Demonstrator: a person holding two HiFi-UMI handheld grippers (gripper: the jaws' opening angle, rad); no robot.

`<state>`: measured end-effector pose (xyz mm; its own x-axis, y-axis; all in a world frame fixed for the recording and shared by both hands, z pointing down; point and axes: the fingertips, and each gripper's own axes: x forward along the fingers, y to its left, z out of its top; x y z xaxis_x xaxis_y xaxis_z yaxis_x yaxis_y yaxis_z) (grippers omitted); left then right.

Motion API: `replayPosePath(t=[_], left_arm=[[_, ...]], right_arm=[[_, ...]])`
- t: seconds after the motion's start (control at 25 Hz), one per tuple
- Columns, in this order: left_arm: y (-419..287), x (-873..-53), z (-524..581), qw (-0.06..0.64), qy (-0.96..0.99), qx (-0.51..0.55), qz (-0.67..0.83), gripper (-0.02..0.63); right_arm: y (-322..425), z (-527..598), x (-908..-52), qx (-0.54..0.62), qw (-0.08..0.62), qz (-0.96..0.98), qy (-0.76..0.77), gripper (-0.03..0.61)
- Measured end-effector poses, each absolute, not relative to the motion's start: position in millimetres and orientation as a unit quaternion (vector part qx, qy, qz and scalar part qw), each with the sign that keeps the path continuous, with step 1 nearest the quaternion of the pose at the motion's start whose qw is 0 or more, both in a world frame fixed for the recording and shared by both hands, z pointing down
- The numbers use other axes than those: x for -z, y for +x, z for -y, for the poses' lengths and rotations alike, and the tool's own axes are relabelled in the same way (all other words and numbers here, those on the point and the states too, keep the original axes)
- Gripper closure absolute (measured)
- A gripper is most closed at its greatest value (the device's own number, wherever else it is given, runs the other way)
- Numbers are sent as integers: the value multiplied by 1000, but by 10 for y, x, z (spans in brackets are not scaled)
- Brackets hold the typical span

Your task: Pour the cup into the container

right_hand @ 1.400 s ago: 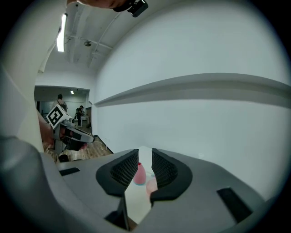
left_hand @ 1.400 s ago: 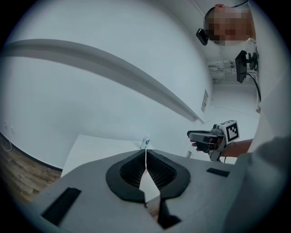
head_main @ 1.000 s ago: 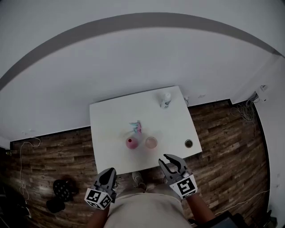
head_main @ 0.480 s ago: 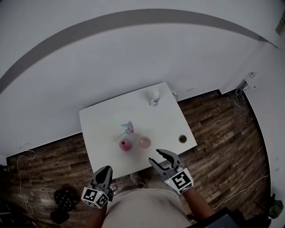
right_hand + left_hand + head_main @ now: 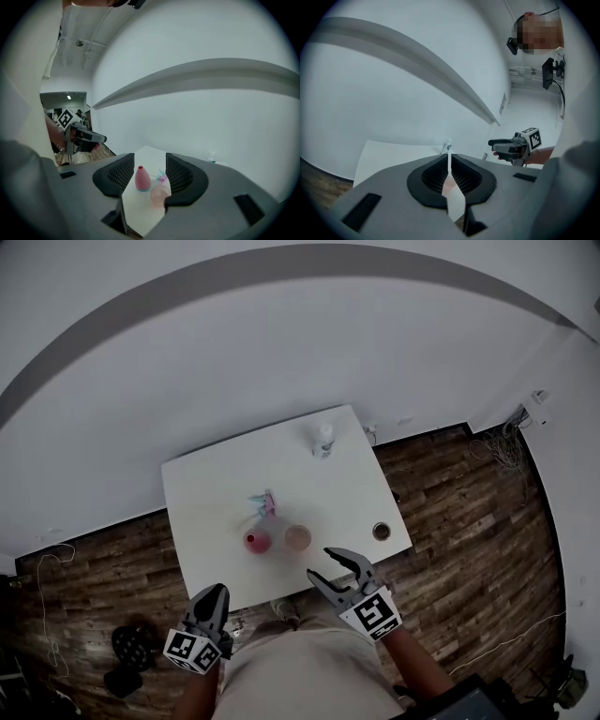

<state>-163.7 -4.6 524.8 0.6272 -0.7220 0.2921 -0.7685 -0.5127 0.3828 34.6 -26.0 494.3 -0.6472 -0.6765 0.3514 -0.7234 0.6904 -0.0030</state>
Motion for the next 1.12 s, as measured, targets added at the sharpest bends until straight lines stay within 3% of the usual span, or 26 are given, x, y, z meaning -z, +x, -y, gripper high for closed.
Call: replayPosePath(t=[0.44,1.12], left_arm=[[-1117,-5103,201,243,828,-45,503,600],[-1236,-5402,45,238,750,-75,612,600]], right_arm=[[802,589,-5291,-52,235,928,285,386],[429,868,-6577,-9,334,937,105,216]])
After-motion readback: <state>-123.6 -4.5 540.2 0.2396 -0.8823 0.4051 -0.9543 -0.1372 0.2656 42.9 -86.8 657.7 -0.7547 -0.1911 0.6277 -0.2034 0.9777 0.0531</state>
